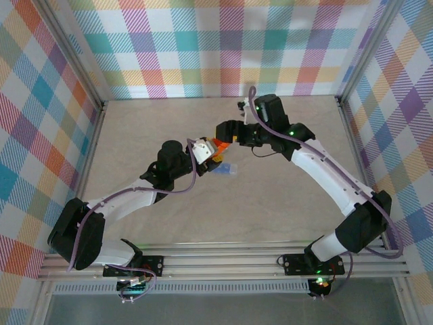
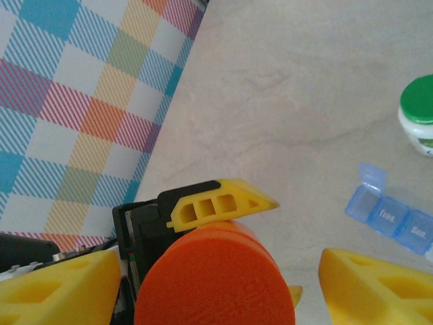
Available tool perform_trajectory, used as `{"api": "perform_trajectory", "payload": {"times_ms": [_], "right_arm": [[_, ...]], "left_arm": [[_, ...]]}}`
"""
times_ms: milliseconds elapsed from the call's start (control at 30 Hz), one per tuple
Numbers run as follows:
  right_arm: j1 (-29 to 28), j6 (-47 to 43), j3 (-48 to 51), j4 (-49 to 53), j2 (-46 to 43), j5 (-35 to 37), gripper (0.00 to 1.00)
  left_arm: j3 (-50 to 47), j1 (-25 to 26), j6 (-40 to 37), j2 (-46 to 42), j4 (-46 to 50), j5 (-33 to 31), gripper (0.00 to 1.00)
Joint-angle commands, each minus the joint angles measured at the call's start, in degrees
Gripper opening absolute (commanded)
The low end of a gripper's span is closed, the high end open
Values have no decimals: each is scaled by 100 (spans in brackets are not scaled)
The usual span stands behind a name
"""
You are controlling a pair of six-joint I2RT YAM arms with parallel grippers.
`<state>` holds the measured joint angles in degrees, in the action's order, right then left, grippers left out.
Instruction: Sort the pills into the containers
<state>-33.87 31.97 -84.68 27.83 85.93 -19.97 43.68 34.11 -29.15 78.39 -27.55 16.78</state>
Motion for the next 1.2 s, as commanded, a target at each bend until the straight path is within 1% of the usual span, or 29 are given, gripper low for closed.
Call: {"api": "perform_trajectory", "payload": {"times_ms": [0, 100, 133, 167, 233, 300, 333, 433, 467, 500, 533, 600, 633, 667, 733, 833, 900, 967, 1000, 1067, 1100, 1133, 1167], "right_arm": [[-65, 8, 110, -174, 57, -287, 72], [-65, -185, 117, -91, 43, -332, 64], [-67, -255, 119, -47, 30, -324, 59], [-67, -415, 118, 2, -3, -346, 51], [-66, -790, 119, 54, -65, -537, 41], [-42, -1534, 134, 102, -147, -878, 31], [1, -2112, 172, 135, -212, -1100, 28], [238, -3998, 511, 201, -500, -2099, 27], [356, -4646, 670, 223, -599, -2511, 24], [444, -5101, 764, 263, -659, -2732, 22], [545, -5425, 809, 312, -692, -2857, 22], [814, -6284, 771, 621, -659, -3504, 25], [855, -6990, 694, 1055, -633, -3758, 26], [857, -7544, 635, 1374, -622, -3807, 27], [855, -8169, 525, 1757, -597, -3730, 27], [853, -8726, 175, 2375, -437, -3598, 29], [855, -8845, -14, 2607, -343, -3593, 31], [860, -8806, -32, 2581, -345, -3636, 32], [847, -8775, -10, 2514, -369, -3660, 36], [847, -8556, 101, 2213, -472, -3678, 58], [847, -8456, 138, 2093, -519, -3653, 63], [847, -8337, 173, 1972, -586, -3621, 71], [849, -8200, 194, 1862, -630, -3589, 74]], "left_arm": [[80, 52, 65, 48, -286, -52, 21], [85, 52, 68, 41, -286, -46, 20], [81, 52, 75, 28, -264, -28, 20], [84, 52, 67, 6, -242, 10, 20], [62, 52, 69, -61, -224, 87, 20], [15, 46, 25, -176, -187, 313, 21], [0, 30, 14, -246, -145, 487, 21], [56, -92, 55, -378, 97, 1378, 22], [73, -114, 83, -407, 162, 1636, 22], [93, -123, 98, -449, 223, 1835, 22], [111, -137, 106, -493, 314, 2032, 22], [159, -175, 49, -569, 542, 2451, 22], [192, -200, -25, -602, 747, 2669, 22], [252, -219, -120, -612, 971, 2837, 22], [353, -246, -285, -614, 1347, 3126, 21], [461, -264, -416, -562, 1642, 3410, 21], [466, -264, -407, -520, 1599, 3490, 21], [467, -260, -356, -459, 1526, 3505, 21], [490, -259, -347, -431, 1512, 3514, 21], [532, -255, -346, -372, 1557, 3525, 20], [536, -255, -341, -367, 1560, 3496, 20], [543, -256, -349, -365, 1562, 3460, 20], [537, -256, -347, -366, 1575, 3425, 20]]}}
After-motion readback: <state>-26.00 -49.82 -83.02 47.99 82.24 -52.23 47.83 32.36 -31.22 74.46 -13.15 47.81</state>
